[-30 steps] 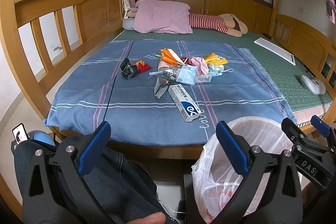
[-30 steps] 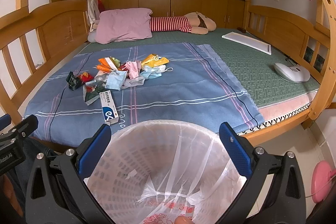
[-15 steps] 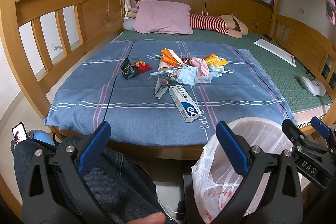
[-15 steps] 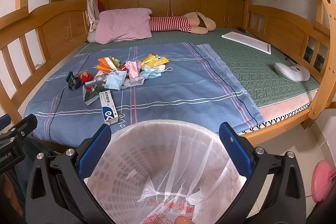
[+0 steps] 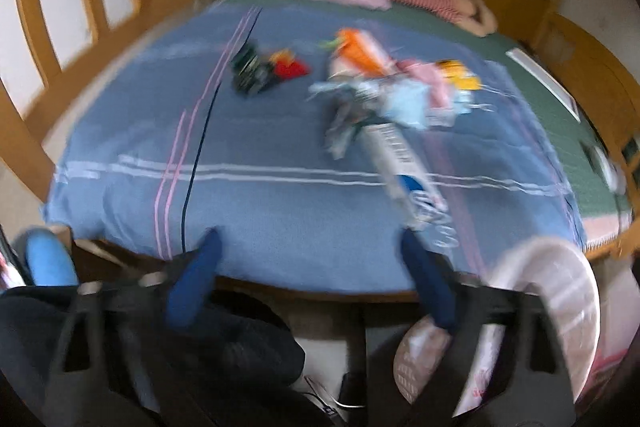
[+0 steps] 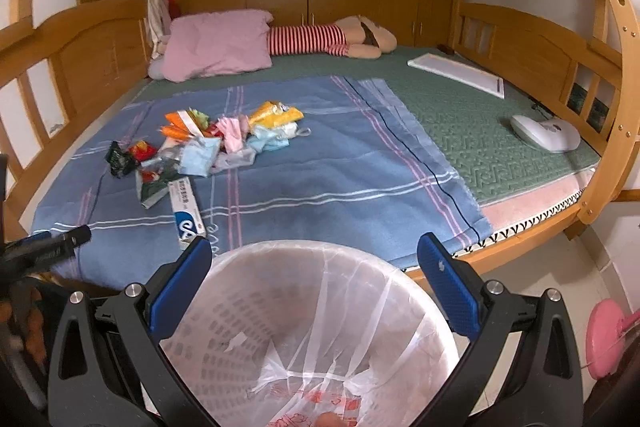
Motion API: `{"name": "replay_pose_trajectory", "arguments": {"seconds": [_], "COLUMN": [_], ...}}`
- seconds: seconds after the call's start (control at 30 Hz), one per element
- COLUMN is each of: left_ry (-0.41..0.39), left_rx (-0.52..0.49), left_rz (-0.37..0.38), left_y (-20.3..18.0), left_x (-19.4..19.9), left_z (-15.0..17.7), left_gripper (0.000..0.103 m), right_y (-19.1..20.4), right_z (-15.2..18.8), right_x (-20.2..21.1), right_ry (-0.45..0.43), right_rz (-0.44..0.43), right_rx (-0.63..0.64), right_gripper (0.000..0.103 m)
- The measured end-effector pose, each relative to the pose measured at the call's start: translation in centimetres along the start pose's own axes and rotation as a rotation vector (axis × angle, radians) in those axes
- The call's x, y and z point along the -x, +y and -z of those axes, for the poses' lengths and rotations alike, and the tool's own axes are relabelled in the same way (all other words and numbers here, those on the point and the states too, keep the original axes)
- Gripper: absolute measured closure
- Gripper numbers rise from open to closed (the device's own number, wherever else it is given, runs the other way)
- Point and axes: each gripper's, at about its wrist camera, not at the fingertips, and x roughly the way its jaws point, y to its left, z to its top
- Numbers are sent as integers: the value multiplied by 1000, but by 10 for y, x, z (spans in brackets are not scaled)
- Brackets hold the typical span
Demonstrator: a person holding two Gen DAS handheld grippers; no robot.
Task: Collect trash
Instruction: 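Grasp the white ointment box with the right gripper while the left grasps a green snack bag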
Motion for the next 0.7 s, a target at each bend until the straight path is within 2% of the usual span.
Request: {"name": "replay_pose_trajectory", "arguments": {"seconds": [0.03,0.1,0.17,0.2,0.3,0.33,0.47,0.5,0.53,0.57,0.6,0.63,0.7], "left_ry": [28,59,66,64,62,61,84,107,144,182,219,265,293], "left_rx": [44,106,134,140,111,75,-22,-31,-25,-6,19,66,135], "left_rz": [24,67,57,52,114,139,151,140,137,174,209,246,281], "left_y": [13,30,37,37,21,9,-17,-20,-21,-18,-15,-10,2], "left_x": [-13,-32,-50,-56,-78,-90,-133,-144,-157,-166,-174,-181,-185], "left_z": [-5,-15,-30,-39,-68,-78,-95,-96,-98,-100,-101,-99,-96], "left_gripper": [45,45,45,42,14,13,13,16,33,46,70,89,92], "right_y": [0,1,7,12,29,34,48,52,56,59,65,68,78], "right_z": [-1,-1,-3,-5,-13,-16,-23,-24,-24,-25,-27,-28,-34], "right_x": [-7,-18,-31,-37,-47,-50,-64,-68,-73,-77,-84,-88,-98], "right_ry": [21,55,88,98,109,108,128,137,146,154,166,175,195], "right_rz": [-3,-9,-36,-46,-43,-42,-60,-61,-60,-60,-63,-68,-96], "right_rx": [1,2,19,32,85,95,108,115,122,126,129,130,129], "right_gripper": [3,3,3,3,3,3,3,3,3,3,3,3,3]}}
